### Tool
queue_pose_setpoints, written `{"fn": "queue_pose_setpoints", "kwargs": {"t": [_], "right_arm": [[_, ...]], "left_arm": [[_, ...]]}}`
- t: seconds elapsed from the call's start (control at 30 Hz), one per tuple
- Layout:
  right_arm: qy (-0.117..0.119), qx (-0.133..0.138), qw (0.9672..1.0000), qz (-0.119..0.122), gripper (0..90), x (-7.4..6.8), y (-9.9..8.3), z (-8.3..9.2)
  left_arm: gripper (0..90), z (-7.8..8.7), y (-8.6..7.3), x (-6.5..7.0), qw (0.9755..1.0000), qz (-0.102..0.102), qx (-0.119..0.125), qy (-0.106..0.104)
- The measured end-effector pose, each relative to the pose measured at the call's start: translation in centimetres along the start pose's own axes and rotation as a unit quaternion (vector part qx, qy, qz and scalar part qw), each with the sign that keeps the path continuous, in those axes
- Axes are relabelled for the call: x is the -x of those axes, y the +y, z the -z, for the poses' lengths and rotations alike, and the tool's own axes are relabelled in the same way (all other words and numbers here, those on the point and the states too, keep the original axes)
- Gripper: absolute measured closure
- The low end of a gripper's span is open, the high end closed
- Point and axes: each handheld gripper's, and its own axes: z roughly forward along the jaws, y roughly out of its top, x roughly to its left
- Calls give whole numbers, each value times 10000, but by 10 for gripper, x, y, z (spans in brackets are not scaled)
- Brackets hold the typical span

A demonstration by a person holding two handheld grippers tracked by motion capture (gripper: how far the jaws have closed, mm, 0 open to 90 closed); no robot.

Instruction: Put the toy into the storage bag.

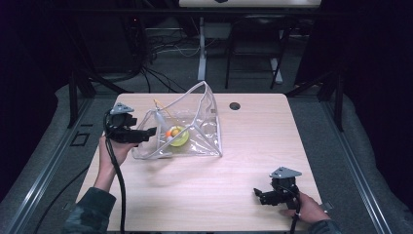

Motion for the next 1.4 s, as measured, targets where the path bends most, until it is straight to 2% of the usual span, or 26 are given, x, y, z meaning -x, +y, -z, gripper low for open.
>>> {"fn": "queue_pose_setpoints", "kwargs": {"t": [0.27,0.57,0.77,0.9,1.07,1.13,1.23,1.33,1.4], "right_arm": [[6,-3,10000,1,0,0,0,0],[-1,1,10000,-1,0,0,0,0],[0,0,10000,-1,0,0,0,0],[-1,1,10000,-1,0,0,0,0],[-1,4,10000,-3,0,0,0,0],[-5,-6,10000,5,0,0,0,0],[5,-5,10000,4,0,0,0,0],[-2,-2,10000,2,0,0,0,0],[-2,-4,10000,3,0,0,0,0]], "left_arm": [[78,9,-14,-7,9994,-80,-192,278],[33,16,-35,-12,9981,-125,-388,465],[1,16,-54,-17,9973,-76,-537,497],[1,15,-68,-16,9973,-71,-574,463],[0,9,-86,-16,9963,-13,-766,395],[0,3,-97,-13,9952,-18,-924,333],[0,-1,-104,-12,9940,-32,-1050,317],[0,-6,-119,-9,9936,21,-1059,381],[0,-9,-124,-9,9920,28,-1197,408]]}}
